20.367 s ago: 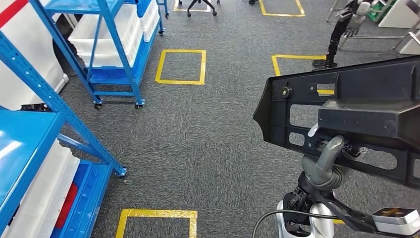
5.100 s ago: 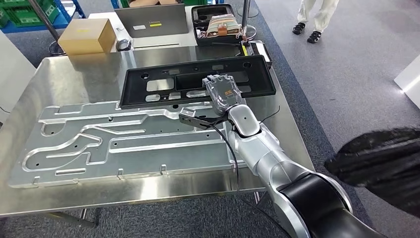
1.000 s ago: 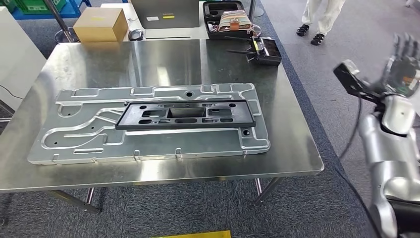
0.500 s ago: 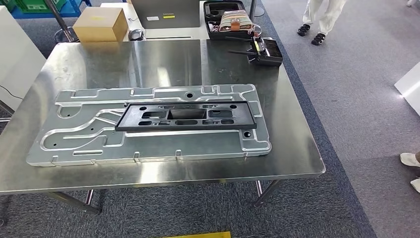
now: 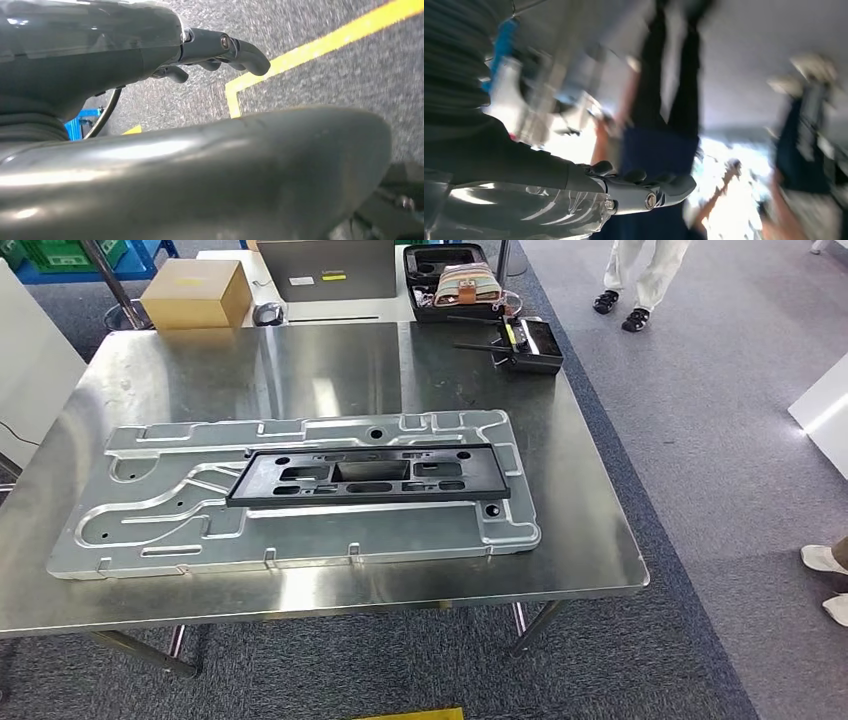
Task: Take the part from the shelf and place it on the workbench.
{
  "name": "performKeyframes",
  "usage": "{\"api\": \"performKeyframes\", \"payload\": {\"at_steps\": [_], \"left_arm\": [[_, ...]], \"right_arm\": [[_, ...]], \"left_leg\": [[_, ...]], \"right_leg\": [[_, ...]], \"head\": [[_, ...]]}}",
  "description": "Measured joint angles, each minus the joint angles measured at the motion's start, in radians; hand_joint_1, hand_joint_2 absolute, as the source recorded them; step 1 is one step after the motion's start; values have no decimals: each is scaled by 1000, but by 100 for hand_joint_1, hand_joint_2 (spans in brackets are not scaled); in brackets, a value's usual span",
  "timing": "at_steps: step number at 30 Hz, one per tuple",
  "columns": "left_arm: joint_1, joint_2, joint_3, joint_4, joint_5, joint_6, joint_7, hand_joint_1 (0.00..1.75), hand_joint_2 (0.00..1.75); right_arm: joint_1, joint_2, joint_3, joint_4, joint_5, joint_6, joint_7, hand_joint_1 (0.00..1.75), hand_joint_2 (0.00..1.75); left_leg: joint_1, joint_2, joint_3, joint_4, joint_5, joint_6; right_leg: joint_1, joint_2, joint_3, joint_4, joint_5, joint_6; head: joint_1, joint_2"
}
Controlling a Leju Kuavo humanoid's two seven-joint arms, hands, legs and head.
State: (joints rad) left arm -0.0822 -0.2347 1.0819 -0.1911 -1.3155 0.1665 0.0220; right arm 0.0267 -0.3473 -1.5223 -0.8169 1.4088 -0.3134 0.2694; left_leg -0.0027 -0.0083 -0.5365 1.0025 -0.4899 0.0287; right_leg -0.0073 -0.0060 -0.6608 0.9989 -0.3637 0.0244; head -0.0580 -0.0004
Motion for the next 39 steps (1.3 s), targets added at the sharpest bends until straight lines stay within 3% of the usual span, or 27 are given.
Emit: {"api": "performKeyframes", "payload": {"at_steps": [4, 8, 14, 21, 26, 28, 31, 32, 33, 34, 37, 39], "left_arm": [[0, 25, 1, 0, -11, 15, -11, 0, 0], [1, 53, 1, 0, -15, 11, -37, 0, 0], [-1, 73, 0, 0, -21, 5, -45, 0, 0], [-7, 69, 0, 0, -11, 9, -45, 0, 0], [-8, 63, 1, 0, -7, 13, -16, 0, 0], [-10, 57, 1, 0, -16, 8, -2, 0, 0], [-11, 48, -1, 0, -33, -2, 8, 0, 0], [-11, 46, -2, 0, -38, -5, 9, 0, 0], [-10, 45, -3, 0, -42, -7, 10, 0, 0], [-10, 43, -4, 0, -45, -8, 11, 0, 0], [-12, 38, -5, 0, -48, -9, 9, 0, 0], [-13, 36, -7, 0, -49, -8, 6, 0, 0]], "right_arm": [[-27, 133, -13, 206, -61, -101, 143, 0, 0], [-65, 285, -16, 386, -105, -114, 185, 0, 0], [-109, 442, -12, 538, -72, 12, 123, 0, 0], [-136, 522, 39, 597, 9, 48, 82, 0, 0], [-143, 537, 91, 609, 50, 52, 42, 0, 0], [-145, 538, 104, 611, 56, 51, 30, 0, 0], [-146, 538, 124, 612, 69, 52, 28, 0, 0], [-147, 538, 130, 612, 73, 52, 30, 0, 0], [-147, 538, 135, 612, 77, 53, 32, 0, 0], [-147, 538, 140, 613, 81, 54, 34, 0, 0], [-151, 538, 156, 613, 91, 61, 39, 0, 0], [-154, 539, 164, 614, 94, 64, 41, 0, 0]], "left_leg": [[5, 2, 1, 0, 1, -5], [6, 5, 1, 0, 1, -10], [5, 5, 2, 0, 4, -13], [-3, 5, 1, 2, 6, -7], [-11, 5, -1, 3, 19, 8], [-6, 8, -3, -6, 36, 17], [-5, 11, -24, -9, 56, 25], [-6, 11, -34, -8, 62, 25], [-6, 11, -45, -6, 68, 23], [-7, 11, -55, -4, 73, 21], [-7, 10, -79, 6, 89, 10], [-5, 10, -85, 9, 98, -2]], "right_leg": [[4, 3, 0, 0, 1, -5], [5, 5, -1, 2, 2, -10], [4, 6, -2, 4, 4, -12], [-5, 6, -1, 4, 8, -6], [-15, 5, 0, 2, 18, 8], [-16, 5, -9, 30, -17, 14], [-16, 6, -60, 207, -160, 16], [-15, 6, -70, 265, -195, 16], [-15, 6, -64, 293, -210, 16], [-15, 6, -37, 280, -207, 14], [-11, 6, 120, 83, -166, -1], [-3, 7, 168, 8, -156, -11]], "head": [[0, 0], [0, 0], [0, 0], [0, 0], [0, 0], [0, 0], [0, 0], [0, 0], [0, 0], [0, 0], [0, 0], [-1, 0]]}}
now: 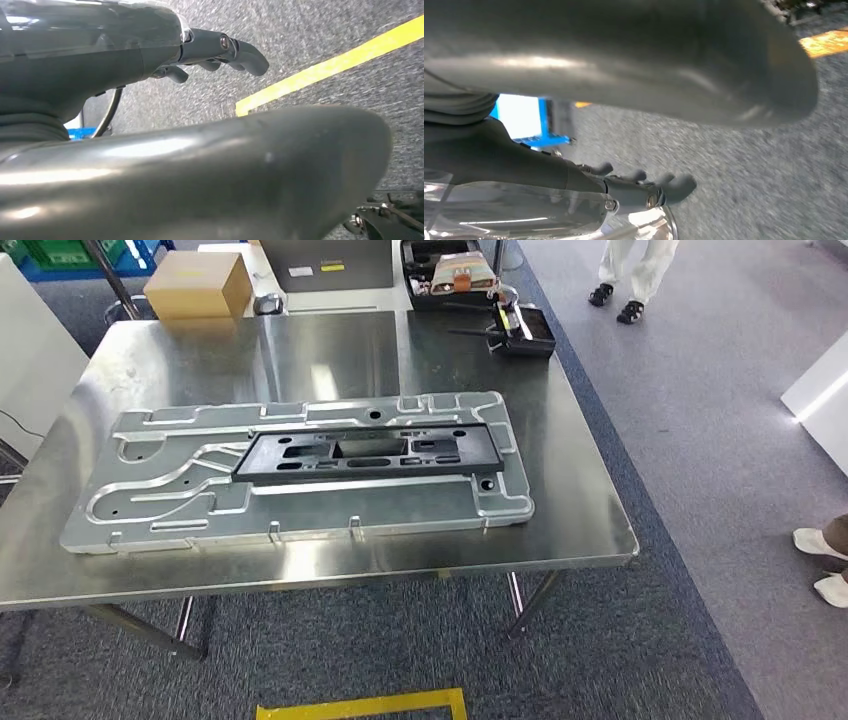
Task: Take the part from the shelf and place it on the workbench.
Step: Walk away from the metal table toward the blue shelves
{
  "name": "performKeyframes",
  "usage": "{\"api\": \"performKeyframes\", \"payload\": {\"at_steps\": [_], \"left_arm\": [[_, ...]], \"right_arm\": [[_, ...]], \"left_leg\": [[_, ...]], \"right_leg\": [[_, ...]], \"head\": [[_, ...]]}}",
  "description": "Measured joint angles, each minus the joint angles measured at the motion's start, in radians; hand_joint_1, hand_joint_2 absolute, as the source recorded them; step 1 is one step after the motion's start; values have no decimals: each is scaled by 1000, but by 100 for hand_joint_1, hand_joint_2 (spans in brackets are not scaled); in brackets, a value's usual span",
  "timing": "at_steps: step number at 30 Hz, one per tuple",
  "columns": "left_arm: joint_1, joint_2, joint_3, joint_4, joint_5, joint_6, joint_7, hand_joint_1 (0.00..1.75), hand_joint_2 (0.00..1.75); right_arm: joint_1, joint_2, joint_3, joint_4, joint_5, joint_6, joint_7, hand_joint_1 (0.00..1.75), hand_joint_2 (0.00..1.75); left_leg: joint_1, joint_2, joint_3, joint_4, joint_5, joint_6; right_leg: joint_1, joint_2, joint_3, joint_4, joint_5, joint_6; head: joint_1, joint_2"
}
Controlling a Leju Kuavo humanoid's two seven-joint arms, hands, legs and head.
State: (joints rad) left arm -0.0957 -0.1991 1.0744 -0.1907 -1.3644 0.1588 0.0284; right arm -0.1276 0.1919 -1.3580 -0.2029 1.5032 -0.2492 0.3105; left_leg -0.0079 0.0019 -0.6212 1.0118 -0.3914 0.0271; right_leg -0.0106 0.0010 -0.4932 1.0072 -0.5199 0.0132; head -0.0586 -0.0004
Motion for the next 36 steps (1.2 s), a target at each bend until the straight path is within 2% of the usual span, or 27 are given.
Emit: {"api": "performKeyframes", "payload": {"at_steps": [3, 4, 5, 6, 8, 9, 10, 11, 12, 14, 15, 16, 18, 19, 20, 23, 24, 25, 26, 27, 28, 30, 31, 33, 34, 35, 36], "left_arm": [[-2, -1, -3, 0, -5, 1, -2, 0, 0], [-1, -1, -4, 0, -8, 0, -2, 0, 0], [0, 0, -5, 0, -10, -1, -1, 0, 0], [0, 0, -8, 0, -12, -3, 0, 0, 0], [0, 0, -14, 0, -17, -6, 4, 0, 0], [0, 0, -17, 0, -19, -7, 6, 0, 0], [0, 0, -19, 0, -20, -8, 7, 0, 0], [-1, 0, -20, 0, -21, -9, 8, 0, 0], [-1, 0, -20, 0, -21, -9, 8, 0, 0], [-6, 0, -21, 0, -21, -9, 8, 0, 0], [-8, -1, -21, 0, -21, -9, 8, 0, 0], [-9, -1, -21, 0, -20, -8, 8, 0, 0], [-9, -2, -21, 0, -20, -7, 8, 0, 0], [-9, -3, -21, 0, -20, -6, 8, 0, 0], [-9, -4, -21, 0, -20, -5, 8, 0, 0], [-10, -5, -21, 0, -21, -4, 8, 0, 0], [-9, -5, -21, 0, -22, -5, 9, 0, 0], [-9, -5, -21, 0, -22, -5, 9, 0, 0], [-9, -5, -21, 0, -22, -5, 10, 0, 0], [-9, -5, -21, 0, -23, -5, 11, 0, 0], [-9, -5, -21, 0, -23, -5, 12, 0, 0], [-9, -5, -21, 0, -23, -5, 13, 0, 0], [-10, -5, -22, 0, -23, -5, 13, 0, 0], [-9, -5, -22, 0, -23, -5, 14, 0, 0], [-8, -5, -22, 0, -24, -5, 14, 0, 0], [-7, -5, -22, 0, -25, -5, 15, 0, 0], [-5, -5, -23, 0, -26, -5, 16, 0, 0]], "right_arm": [[-1, 2, 4, 1, 0, 1, 3, 0, 0], [-2, 4, 6, 2, -1, 1, 4, 0, 0], [-2, 5, 7, 3, -2, 0, 6, 0, 0], [-2, 6, 8, 3, -5, -1, 8, 0, 0], [0, 6, 9, 3, -9, -3, 11, 0, 0], [1, 6, 9, 3, -11, -5, 12, 0, 0], [2, 6, 9, 3, -12, -6, 12, 0, 0], [2, 5, 9, 3, -12, -8, 12, 0, 0], [2, 5, 9, 3, -13, -8, 11, 0, 0], [2, 5, 10, 3, -13, -8, 8, 0, 0], [2, 5, 11, 3, -12, -8, 6, 0, 0], [2, 5, 12, 3, -12, -8, 4, 0, 0], [3, 5, 16, 3, -11, -8, 2, 0, 0], [4, 5, 18, 3, -11, -9, 1, 0, 0], [5, 4, 19, 3, -10, -8, 0, 0, 0], [6, 3, 20, 3, -11, -8, -3, 0, 0], [6, 3, 20, 3, -11, -9, -4, 0, 0], [6, 2, 21, 4, -12, -9, -5, 0, 0], [6, 2, 21, 4, -12, -9, -6, 0, 0], [6, 1, 21, 4, -12, -9, -7, 0, 0], [5, 1, 22, 4, -13, -9, -7, 0, 0], [3, 0, 23, 4, -13, -9, -7, 0, 0], [3, 0, 24, 4, -13, -9, -7, 0, 0], [3, 0, 25, 4, -13, -9, -8, 0, 0], [3, 0, 25, 4, -13, -9, -8, 0, 0], [3, 0, 25, 5, -14, -9, -8, 0, 0], [3, 0, 25, 5, -14, -9, -7, 0, 0]], "left_leg": [[2, -1, -4, -1, 10, -21], [3, -3, -11, 10, -8, -27], [4, -4, -21, 38, -44, -33], [8, -4, -34, 86, -97, -37], [13, -4, -55, 205, -191, -47], [15, -4, -53, 247, -207, -50], [17, -4, -35, 260, -200, -53], [18, -4, -2, 238, -176, -54], [19, -4, 48, 184, -150, -53], [17, -4, 151, 43, -142, -43], [14, -5, 182, -7, -149, -35], [10, -5, 194, -32, -157, -26], [9, -4, 184, -39, -143, -8], [10, -2, 176, -40, -131, 1], [11, 1, 165, -43, -117, 9], [10, 5, 121, -43, -79, 20], [9, 6, 106, -41, -68, 19], [8, 7, 89, -37, -57, 17], [8, 8, 72, -32, -48, 15], [8, 8, 56, -26, -40, 12], [9, 8, 42, -18, -33, 8], [7, 8, 22, -4, -22, -2], [7, 8, 18, -1, -16, -8], [8, 8, 13, -1, -4, -22], [9, 7, 7, 3, -10, -28], [10, 6, -2, 21, -33, -33], [12, 5, -16, 59, -75, -37]], "right_leg": [[2, -1, -13, -11, 19, -19], [0, -3, -21, -15, 31, -27], [-3, -5, -31, -19, 44, -33], [-3, -7, -44, -20, 56, -37], [-2, -8, -73, -18, 78, -40], [-1, -9, -90, -15, 89, -39], [-1, -10, -107, -12, 99, -38], [-1, -11, -123, -7, 108, -35], [-1, -11, -137, -3, 117, -33], [-1, -10, -156, 5, 134, -23], [-1, -11, -159, 6, 142, -17], [-1, -11, -159, 5, 150, -10], [-4, -12, -158, 1, 163, 3], [-5, -10, -163, 8, 150, 7], [-6, -8, -171, 32, 114, 10], [-8, -5, -210, 203, -43, 16], [-9, -4, -215, 257, -62, 19], [-9, -4, -207, 286, -56, 20], [-10, -4, -181, 280, -31, 21], [-10, -4, -138, 237, -2, 20], [-11, -4, -83, 166, 11, 16], [-7, -2, 10, 27, -3, 9], [-4, -2, 30, -10, -16, 4], [-1, -3, 28, -24, -10, -8], [-3, -5, 22, -26, -1, -16], [-4, -7, 13, -29, 10, -23], [-6, -9, 2, -30, 21, -29]], "head": [[0, 0], [0, 0], [0, 0], [0, 0], [0, 0], [0, 0], [0, 0], [0, 0], [0, 0], [0, 0], [0, 0], [0, 0], [0, 0], [1, 0], [1, 0], [1, 0], [1, 0], [1, 0], [1, 0], [1, 0], [1, 0], [0, 0], [0, 0], [-1, 0], [-1, 0], [-1, 0], [-1, 0]]}}
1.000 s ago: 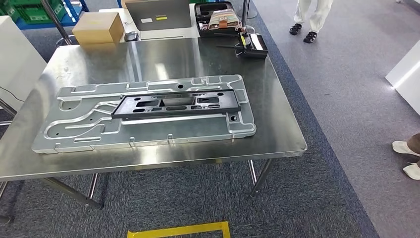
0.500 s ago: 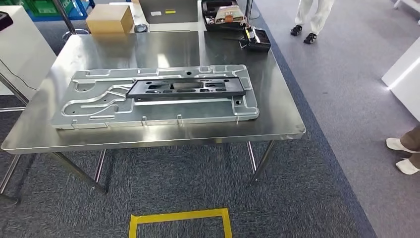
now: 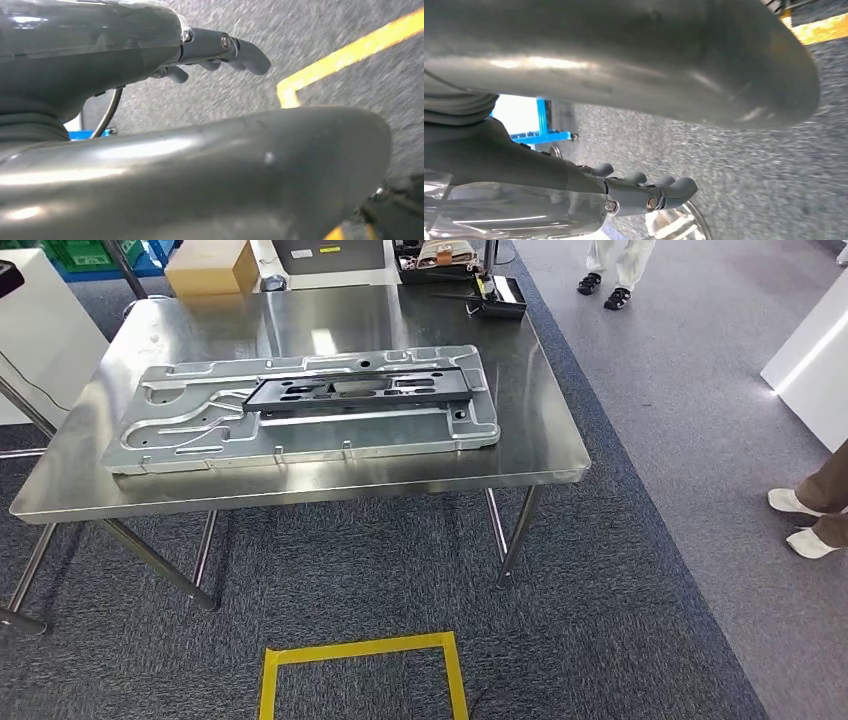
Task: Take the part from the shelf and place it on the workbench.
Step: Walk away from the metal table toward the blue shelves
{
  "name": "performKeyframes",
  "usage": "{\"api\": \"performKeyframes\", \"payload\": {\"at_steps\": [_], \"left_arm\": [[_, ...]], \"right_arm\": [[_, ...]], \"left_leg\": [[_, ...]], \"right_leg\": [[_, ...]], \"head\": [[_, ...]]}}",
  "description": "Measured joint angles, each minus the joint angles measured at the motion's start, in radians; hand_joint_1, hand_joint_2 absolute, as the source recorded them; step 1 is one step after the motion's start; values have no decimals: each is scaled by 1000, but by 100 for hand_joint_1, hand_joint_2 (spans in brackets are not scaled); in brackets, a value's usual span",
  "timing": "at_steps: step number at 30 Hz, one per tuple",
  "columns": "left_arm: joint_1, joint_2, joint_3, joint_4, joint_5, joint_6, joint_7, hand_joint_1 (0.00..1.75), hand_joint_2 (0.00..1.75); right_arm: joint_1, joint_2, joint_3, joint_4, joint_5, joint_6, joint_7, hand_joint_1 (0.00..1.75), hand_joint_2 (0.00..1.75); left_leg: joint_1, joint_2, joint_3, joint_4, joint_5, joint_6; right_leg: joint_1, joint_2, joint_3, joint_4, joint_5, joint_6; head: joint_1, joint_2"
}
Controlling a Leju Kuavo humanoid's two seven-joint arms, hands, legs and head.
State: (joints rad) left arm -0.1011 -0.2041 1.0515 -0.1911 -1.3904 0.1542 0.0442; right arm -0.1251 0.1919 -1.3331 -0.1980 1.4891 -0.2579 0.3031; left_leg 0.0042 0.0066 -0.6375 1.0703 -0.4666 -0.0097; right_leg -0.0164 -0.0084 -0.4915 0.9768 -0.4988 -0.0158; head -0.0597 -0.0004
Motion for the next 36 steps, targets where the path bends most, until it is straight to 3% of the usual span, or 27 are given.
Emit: {"api": "performKeyframes", "payload": {"at_steps": [2, 3, 4, 5, 7, 9, 11, 13, 14, 15, 17, 18, 19, 20, 21, 23, 25, 26, 28, 29, 31, 33, 34, 35, 36], "left_arm": [[2, 0, -2, 0, -2, 0, 2, 0, 0], [3, 0, -3, 0, -2, 0, 3, 0, 0], [3, 0, -4, 0, -1, 0, 4, 0, 0], [3, 0, -4, 0, -1, 0, 4, 0, 0], [3, 0, -4, 0, 1, 0, 5, 0, 0], [-1, 0, -4, 0, 3, 1, 5, 0, 0], [-3, 0, -4, 0, 3, 1, 5, 0, 0], [-1, 0, -4, 0, 3, 2, 5, 0, 0], [-1, 0, -4, 0, 4, 2, 6, 0, 0], [-1, 0, -4, 0, 4, 2, 6, 0, 0], [-1, 0, -4, 0, 4, 3, 6, 0, 0], [0, 0, -4, 0, 4, 3, 6, 0, 0], [1, 0, -4, 0, 5, 3, 6, 0, 0], [1, 0, -4, 0, 5, 3, 6, 0, 0], [2, 0, -4, 0, 5, 3, 6, 0, 0], [2, -1, -4, 0, 5, 3, 6, 0, 0], [2, -2, -4, 0, 5, 4, 6, 0, 0], [1, -3, -4, 0, 5, 4, 6, 0, 0], [2, -3, -4, 0, 4, 4, 5, 0, 0], [3, -3, -4, 0, 4, 3, 5, 0, 0], [5, -3, -4, 0, 3, 3, 6, 0, 0], [7, -3, -4, 0, 3, 3, 6, 0, 0], [7, -3, -4, 0, 3, 3, 6, 0, 0], [7, -3, -4, 0, 3, 3, 6, 0, 0], [7, -3, -4, 0, 3, 3, 6, 0, 0]], "right_arm": [[2, 0, 0, 0, -1, 0, 0, 0, 0], [3, 0, 0, 0, -1, 0, 0, 0, 0], [4, 0, 0, 0, -1, 0, 0, 0, 0], [4, 0, 1, 0, -1, 0, 0, 0, 0], [3, 0, 2, 0, 0, 0, 1, 0, 0], [3, 0, 2, 1, 0, 0, 1, 0, 0], [3, 0, 3, 1, 0, 0, 1, 0, 0], [4, 0, 3, 1, 0, 0, 1, 0, 0], [4, 0, 3, 1, 0, 0, 1, 0, 0], [5, 0, 3, 1, 0, 0, 1, 0, 0], [5, 0, 3, 1, 1, 0, 2, 0, 0], [5, 0, 3, 1, 1, 0, 2, 0, 0], [6, 0, 3, 1, 1, 0, 2, 0, 0], [5, 0, 3, 1, 2, 0, 2, 0, 0], [5, 0, 3, 1, 2, 0, 2, 0, 0], [4, 0, 4, 1, 3, 0, 2, 0, 0], [1, -1, 4, 0, 3, 0, 2, 0, 0], [0, -1, 5, 0, 3, 0, 3, 0, 0], [1, -1, 5, 1, 3, 0, 3, 0, 0], [1, -1, 6, 1, 3, 0, 3, 0, 0], [2, 0, 6, 1, 1, 0, 2, 0, 0], [3, 0, 6, 1, 0, 0, 1, 0, 0], [4, 0, 6, 1, 0, 0, 0, 0, 0], [4, 0, 6, 1, 0, 0, 0, 0, 0], [4, 0, 6, 1, 0, 0, 0, 0, 0]], "left_leg": [[3, 0, -30, 117, -97, -6], [5, 0, -38, 171, -123, -9], [6, 0, -33, 200, -125, -11], [7, 0, -13, 196, -107, -11], [8, 0, 75, 93, -59, -7], [4, -1, 163, -38, -54, 3], [-2, -2, 186, -88, -65, 15], [-2, 0, 174, -93, -51, 32], [-1, 1, 165, -95, -39, 42], [1, 3, 155, -98, -27, 50], [-1, 5, 127, -98, -5, 60], [-2, 5, 114, -96, 5, 60], [-4, 5, 99, -94, 16, 60], [-4, 5, 83, -91, 26, 58], [-5, 5, 68, -87, 35, 56], [-6, 4, 42, -75, 49, 51], [-8, 5, 27, -66, 63, 41], [-8, 5, 23, -64, 70, 35], [-7, 5, 18, -64, 81, 22], [-5, 3, 11, -53, 66, 17], [-1, 0, -17, 24, -16, 6], [4, 0, -48, 149, -105, -3], [6, 0, -51, 195, -119, -7], [7, 0, -40, 212, -110, -9], [8, 0, -11, 194, -83, -9]], "right_leg": [[2, -2, -26, 1, 20, -6], [3, -3, -39, 3, 30, -6], [3, -4, -54, 6, 40, -5], [3, -4, -68, 10, 48, -3], [3, -4, -95, 20, 63, 3], [5, -4, -111, 27, 77, 13], [6, -6, -117, 28, 91, 26], [3, -5, -122, 29, 95, 39], [2, -4, -130, 44, 74, 44], [1, -2, -142, 76, 35, 49], [0, 2, -176, 194, -70, 55], [0, 3, -189, 256, -102, 58], [0, 4, -192, 299, -110, 59], [0, 4, -178, 310, -95, 59], [1, 4, -147, 286, -68, 57], [4, 4, -41, 154, -30, 47], [9, 5, 43, 28, -38, 35], [12, 5, 59, -2, -44, 29], [11, 3, 51, -13, -33, 16], [9, 1, 43, -14, -23, 8], [6, -4, 20, -16, -1, -4], [7, -5, -11, -12, 20, -8], [8, -6, -27, -8, 30, -7], [8, -6, -44, -3, 39, -6], [8, -6, -61, 3, 48, -4]], "head": [[0, 0], [0, 0], [0, 0], [0, 0], [0, 0], [0, 0], [0, 0], [0, 0], [0, 0], [0, 0], [0, 0], [0, 0], [0, 0], [0, 0], [0, 0], [0, 0], [0, 0], [0, 0], [0, 0], [0, 0], [0, 0], [0, 0], [0, 0], [0, 0], [0, 0]]}}
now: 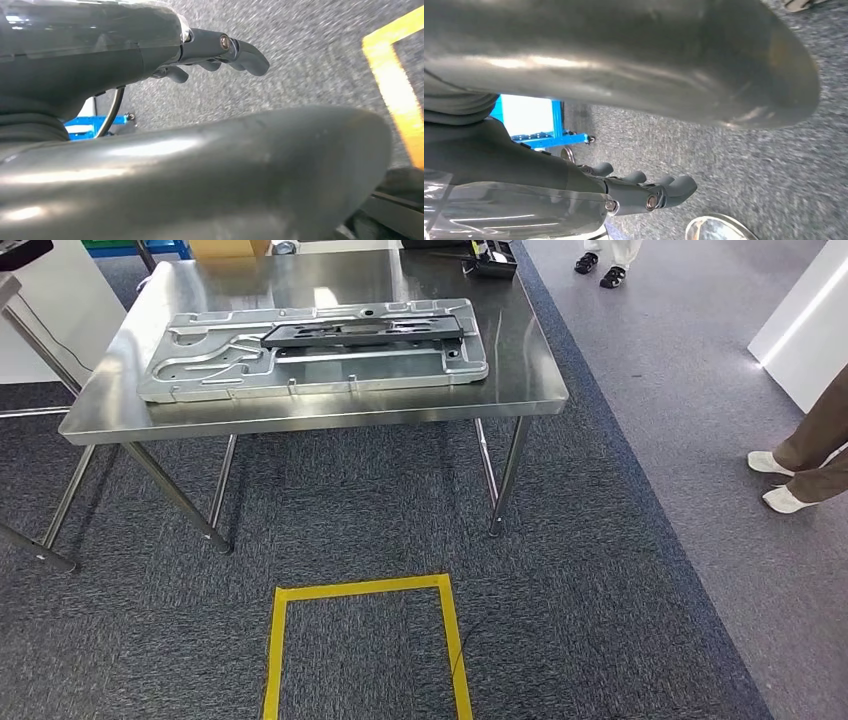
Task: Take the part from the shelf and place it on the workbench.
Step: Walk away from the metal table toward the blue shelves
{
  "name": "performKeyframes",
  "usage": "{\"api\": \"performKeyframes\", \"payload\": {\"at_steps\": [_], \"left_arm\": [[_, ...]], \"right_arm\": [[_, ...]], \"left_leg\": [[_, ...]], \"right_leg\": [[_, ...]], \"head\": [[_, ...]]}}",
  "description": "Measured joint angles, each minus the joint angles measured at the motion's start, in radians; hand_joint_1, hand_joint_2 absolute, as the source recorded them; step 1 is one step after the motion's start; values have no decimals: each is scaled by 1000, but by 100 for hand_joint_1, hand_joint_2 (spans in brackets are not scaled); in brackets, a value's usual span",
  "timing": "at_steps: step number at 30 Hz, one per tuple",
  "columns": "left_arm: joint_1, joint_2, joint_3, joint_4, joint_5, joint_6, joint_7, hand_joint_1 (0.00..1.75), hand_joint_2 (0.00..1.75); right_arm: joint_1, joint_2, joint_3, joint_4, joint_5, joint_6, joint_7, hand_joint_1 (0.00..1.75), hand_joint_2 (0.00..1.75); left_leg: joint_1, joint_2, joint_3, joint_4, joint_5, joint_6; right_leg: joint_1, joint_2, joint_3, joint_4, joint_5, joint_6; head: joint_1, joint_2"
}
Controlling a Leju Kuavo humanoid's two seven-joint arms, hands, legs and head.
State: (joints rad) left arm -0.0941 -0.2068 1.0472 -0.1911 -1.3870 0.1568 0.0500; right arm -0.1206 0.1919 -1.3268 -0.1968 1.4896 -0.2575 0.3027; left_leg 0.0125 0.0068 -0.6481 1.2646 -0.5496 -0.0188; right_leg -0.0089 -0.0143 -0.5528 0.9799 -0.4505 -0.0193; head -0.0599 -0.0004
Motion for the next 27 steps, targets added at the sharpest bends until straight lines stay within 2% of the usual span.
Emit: {"api": "performKeyframes", "payload": {"at_steps": [1, 2, 3, 4, 5, 6, 7, 8, 9, 10, 12, 13, 14, 15, 16, 17, 18, 19, 20, 21, 23, 24, 25, 27], "left_arm": [[-1, 0, 0, 0, 1, 0, 0, 0, 0], [-2, 0, 0, 0, 1, 0, 0, 0, 0], [-4, 0, 0, 0, 2, 0, 0, 0, 0], [-5, 0, 0, 0, 2, 0, -1, 0, 0], [-5, 0, 0, 0, 2, 0, -1, 0, 0], [-5, 0, 0, 0, 2, 0, -1, 0, 0], [-4, 0, 0, 0, 2, 0, -1, 0, 0], [-4, -1, 0, 0, 2, 0, 0, 0, 0], [-4, -1, 0, 0, 2, 0, 0, 0, 0], [-4, -1, 0, 0, 2, 0, 1, 0, 0], [-3, 0, 0, 0, 0, 0, 1, 0, 0], [-2, 0, 0, 0, 0, 0, 1, 0, 0], [-2, 0, 0, 0, 0, 0, 1, 0, 0], [-1, 0, 0, 0, -1, 0, 1, 0, 0], [-1, 0, 0, 0, -2, 0, 1, 0, 0], [-1, 0, 0, 0, -2, 0, 1, 0, 0], [-1, 0, 0, 0, -3, 1, 1, 0, 0], [-1, 0, 0, 0, -4, 1, 1, 0, 0], [-2, 0, 0, 0, -4, 1, 0, 0, 0], [-2, 0, 0, 0, -5, 1, 0, 0, 0], [0, 1, -1, 0, -6, 1, 0, 0, 0], [1, 1, -1, 0, -6, 1, 0, 0, 0], [2, 2, -1, 0, -6, 1, 0, 0, 0], [3, 3, -1, 0, -6, 0, 1, 0, 0]], "right_arm": [[0, 0, 0, 0, 1, 0, 0, 0, 0], [0, 0, 1, 0, 2, 0, -1, 0, 0], [-1, 0, 2, 0, 3, 0, -1, 0, 0], [-1, 0, 3, 0, 4, 1, -1, 0, 0], [-1, 0, 3, 0, 5, 1, -2, 0, 0], [-2, 0, 4, 0, 6, 2, -2, 0, 0], [-1, 0, 4, 0, 7, 2, -1, 0, 0], [-1, 0, 5, 0, 8, 3, -1, 0, 0], [0, -1, 5, 0, 10, 4, 0, 0, 0], [1, -1, 5, 0, 11, 6, 1, 0, 0], [1, -1, 6, 0, 13, 11, 3, 0, 0], [1, -1, 7, 0, 13, 13, 3, 0, 0], [2, -1, 8, 0, 14, 14, 4, 0, 0], [2, -1, 10, 0, 14, 15, 4, 0, 0], [2, -2, 12, 0, 15, 16, 5, 0, 0], [1, -2, 13, 0, 15, 17, 6, 0, 0], [0, -2, 15, 0, 15, 17, 6, 0, 0], [-1, -2, 16, 0, 15, 17, 6, 0, 0], [-2, -2, 16, 0, 15, 17, 6, 0, 0], [-2, -2, 17, 0, 15, 17, 6, 0, 0], [0, -2, 18, 0, 15, 16, 7, 0, 0], [0, -1, 19, 0, 15, 16, 7, 0, 0], [0, -1, 19, 0, 15, 16, 7, 0, 0], [1, -1, 20, 0, 15, 15, 8, 0, 0]], "left_leg": [[0, 0, 45, -50, 29, 1], [0, 0, 99, -120, 40, 5], [-2, -1, 148, -193, 39, 10], [-5, -1, 180, -247, 28, 16], [-8, -1, 194, -278, 16, 22], [-10, -2, 195, -288, 17, 29], [-9, 0, 189, -290, 24, 36], [-7, 2, 183, -292, 34, 44], [-6, 3, 174, -296, 45, 52], [-5, 5, 162, -298, 58, 58], [-7, 6, 135, -296, 80, 63], [-8, 6, 121, -294, 90, 63], [-8, 7, 106, -291, 100, 61], [-8, 7, 92, -287, 109, 59], [-8, 7, 77, -283, 116, 56], [-8, 7, 65, -276, 123, 52], [-9, 6, 54, -269, 128, 48], [-10, 6, 47, -263, 133, 43], [-11, 6, 42, -258, 140, 37], [-12, 6, 39, -257, 146, 31], [-9, 5, 33, -251, 148, 18], [-8, 3, 24, -230, 124, 13], [-6, 2, 10, -190, 83, 8], [-3, 1, -23, -67, -19, -1]], "right_leg": [[0, 0, -17, 7, 8, 3], [0, 0, -31, 14, 15, 7], [1, 1, -41, 21, 22, 12], [2, 0, -48, 24, 28, 18], [2, -1, -52, 26, 36, 24], [2, -1, -53, 25, 43, 31], [0, -1, -56, 26, 48, 37], [-1, 1, -61, 34, 38, 42], [-2, 4, -69, 56, 9, 47], [-4, 7, -83, 97, -37, 50], [-5, 10, -113, 219, -137, 56], [-5, 10, -121, 273, -158, 59], [-5, 10, -117, 301, -155, 61], [-6, 10, -95, 295, -132, 61], [-7, 10, -56, 252, -103, 60], [-7, 10, -3, 183, -84, 58], [-6, 11, 50, 106, -78, 54], [-4, 11, 87, 46, -83, 48], [-2, 12, 107, 9, -91, 42], [1, 13, 111, -5, -94, 34], [1, 10, 99, -7, -81, 17], [-1, 7, 91, -8, -71, 8], [-2, 5, 80, -10, -61, 0], [0, 3, 54, -8, -41, -7]], "head": [[0, 0], [0, 0], [0, 0], [0, 0], [0, 0], [0, 0], [0, 0], [0, 0], [0, 0], [0, 0], [0, 0], [0, 0], [0, 0], [0, 0], [0, 0], [0, 0], [0, 0], [0, 0], [0, 0], [0, 0], [0, 0], [0, 0], [0, 0], [0, 0]]}}
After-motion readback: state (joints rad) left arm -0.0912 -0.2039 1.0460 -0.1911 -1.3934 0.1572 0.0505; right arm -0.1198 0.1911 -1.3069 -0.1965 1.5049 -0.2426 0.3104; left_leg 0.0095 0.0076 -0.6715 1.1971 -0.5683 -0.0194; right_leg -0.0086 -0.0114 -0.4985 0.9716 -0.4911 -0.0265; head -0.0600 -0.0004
